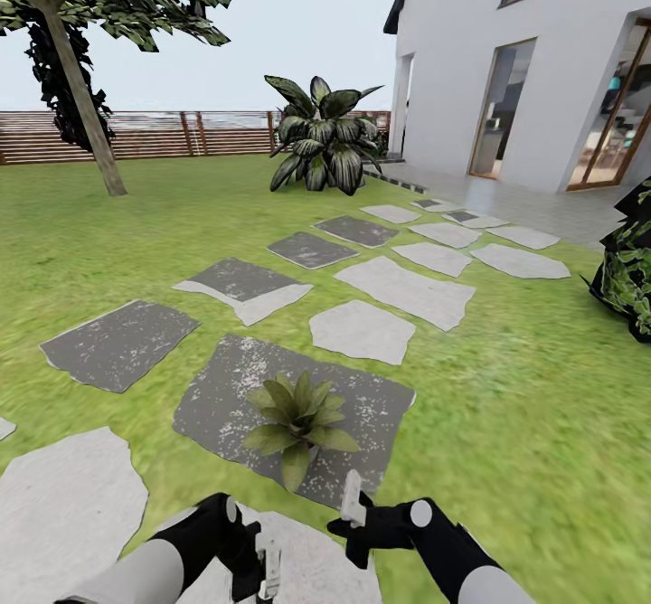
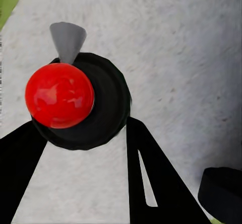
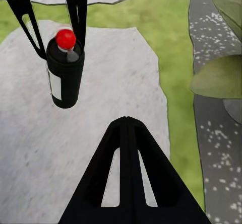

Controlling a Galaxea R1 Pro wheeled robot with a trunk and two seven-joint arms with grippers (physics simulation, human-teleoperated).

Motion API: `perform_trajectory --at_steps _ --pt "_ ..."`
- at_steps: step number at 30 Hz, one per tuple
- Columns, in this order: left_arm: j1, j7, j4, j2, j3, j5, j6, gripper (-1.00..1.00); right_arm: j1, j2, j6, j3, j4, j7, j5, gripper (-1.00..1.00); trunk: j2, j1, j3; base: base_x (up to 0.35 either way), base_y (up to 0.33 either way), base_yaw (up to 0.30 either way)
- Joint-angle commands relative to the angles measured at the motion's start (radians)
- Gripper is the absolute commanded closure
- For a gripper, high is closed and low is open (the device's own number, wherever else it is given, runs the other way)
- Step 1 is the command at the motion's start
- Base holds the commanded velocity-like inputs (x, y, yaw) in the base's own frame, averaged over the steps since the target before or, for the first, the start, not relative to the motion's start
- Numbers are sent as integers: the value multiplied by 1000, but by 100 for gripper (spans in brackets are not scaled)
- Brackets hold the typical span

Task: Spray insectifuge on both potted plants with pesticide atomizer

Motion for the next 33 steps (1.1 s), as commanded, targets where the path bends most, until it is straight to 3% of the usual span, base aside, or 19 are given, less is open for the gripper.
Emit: perform_trajectory --at_steps 1,15,33 --pt "0 -2 -9 -5 0 -5 5 100 0 3 -3 -1 -3 8 7 100 0 0 -1 0 0 0" --pt "1 4 -54 -58 2 7 4 100 -1 21 -1 -2 -12 20 7 100 0 0 -1 0 0 0" --pt "1 1 -53 -83 12 17 -11 100 -1 22 -1 -2 -11 18 7 100 0 0 -1 0 0 0"
